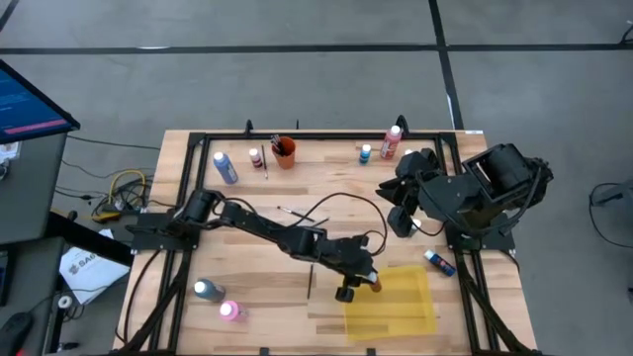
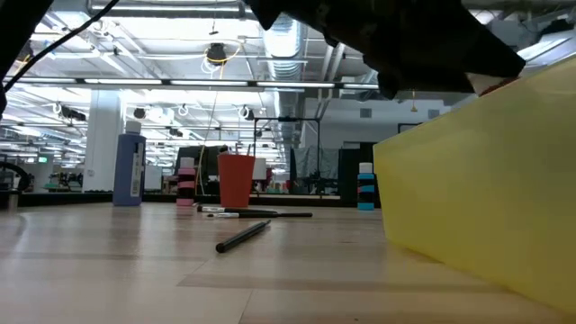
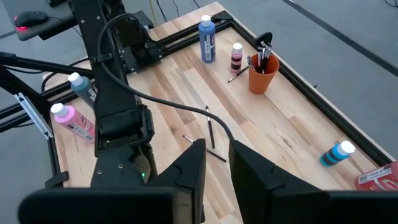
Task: Pick & Place Paint Supplies
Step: Put the red paint bottle into the yellow bin
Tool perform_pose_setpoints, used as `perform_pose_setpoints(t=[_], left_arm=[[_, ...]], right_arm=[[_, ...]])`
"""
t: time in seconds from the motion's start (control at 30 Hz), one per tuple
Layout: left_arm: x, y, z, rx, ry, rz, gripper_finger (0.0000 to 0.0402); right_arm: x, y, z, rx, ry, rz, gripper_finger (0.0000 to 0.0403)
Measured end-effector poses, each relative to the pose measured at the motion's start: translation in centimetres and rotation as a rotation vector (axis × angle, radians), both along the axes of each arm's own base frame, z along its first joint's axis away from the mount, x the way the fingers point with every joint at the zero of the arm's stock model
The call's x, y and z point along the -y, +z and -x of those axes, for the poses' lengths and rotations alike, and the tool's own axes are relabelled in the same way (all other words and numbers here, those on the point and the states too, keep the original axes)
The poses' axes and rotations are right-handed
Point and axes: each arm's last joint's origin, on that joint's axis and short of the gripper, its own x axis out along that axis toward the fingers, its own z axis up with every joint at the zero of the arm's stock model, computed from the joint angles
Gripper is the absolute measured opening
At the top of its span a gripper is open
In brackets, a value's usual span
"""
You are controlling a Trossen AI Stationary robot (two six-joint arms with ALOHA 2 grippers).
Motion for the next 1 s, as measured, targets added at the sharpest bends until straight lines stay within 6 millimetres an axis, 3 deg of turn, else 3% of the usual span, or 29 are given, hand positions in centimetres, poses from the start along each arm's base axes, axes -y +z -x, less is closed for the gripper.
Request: perform_pose_setpoints(t=[0.2,0.47,0.83,1.0], left_arm=[[0.2,-0.9,0.7,-0.085,0.018,-0.117,0.0091],[1.1,-1.1,1.4,-0.142,0.009,-0.127,0.0091],[0.7,0.5,2.7,-0.202,0.064,-0.185,0.0091],[0.8,0.3,2.9,-0.216,0.057,-0.19,0.0091]], right_arm=[[-0.1,-0.1,-0.2,-0.006,0.001,0.005,0.0068],[-0.5,-0.8,-1.2,-0.036,0.01,0.037,0.0068],[-0.7,-1.1,-1.7,-0.052,0.013,0.047,0.0068],[-0.7,-1.1,-1.7,-0.05,0.012,0.045,0.0068]])
